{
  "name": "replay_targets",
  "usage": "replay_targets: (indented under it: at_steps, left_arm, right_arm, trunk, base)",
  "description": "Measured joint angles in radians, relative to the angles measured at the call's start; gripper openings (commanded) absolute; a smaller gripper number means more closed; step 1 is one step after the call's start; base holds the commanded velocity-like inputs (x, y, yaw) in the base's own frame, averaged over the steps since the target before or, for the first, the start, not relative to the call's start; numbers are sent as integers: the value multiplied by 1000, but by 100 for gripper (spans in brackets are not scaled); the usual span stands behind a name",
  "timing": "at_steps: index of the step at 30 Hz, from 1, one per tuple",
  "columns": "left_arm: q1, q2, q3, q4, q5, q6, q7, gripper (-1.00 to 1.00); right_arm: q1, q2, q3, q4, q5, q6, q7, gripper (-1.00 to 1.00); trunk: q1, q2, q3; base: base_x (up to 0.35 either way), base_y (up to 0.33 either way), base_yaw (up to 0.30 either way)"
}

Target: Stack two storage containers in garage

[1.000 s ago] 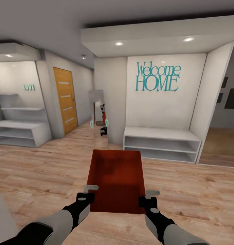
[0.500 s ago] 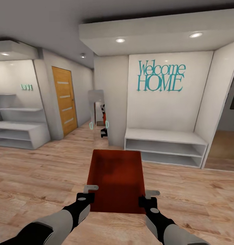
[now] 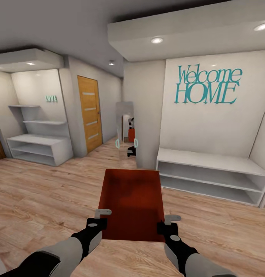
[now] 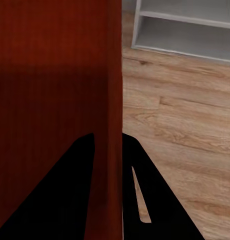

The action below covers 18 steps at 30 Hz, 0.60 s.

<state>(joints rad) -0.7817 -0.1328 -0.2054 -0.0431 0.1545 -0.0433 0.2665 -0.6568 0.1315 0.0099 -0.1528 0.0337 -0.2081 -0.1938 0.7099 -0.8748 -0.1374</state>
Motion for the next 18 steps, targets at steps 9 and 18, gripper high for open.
replay_targets:
  at_steps: [9, 18]
  left_arm:
    - [0, 0, 0, 0, 0, 0, 0, -100]
    - [0, 0, 0, 0, 0, -1, 0, -100]
  right_arm:
    - [0, 0, 0, 0, 0, 1, 0, -100]
    - [0, 0, 0, 0, 0, -1, 0, -100]
  trunk:
    - [0, 0, 0]
    - [0, 0, 0]
  base:
    - [325, 0, 268]
    - [325, 0, 268]
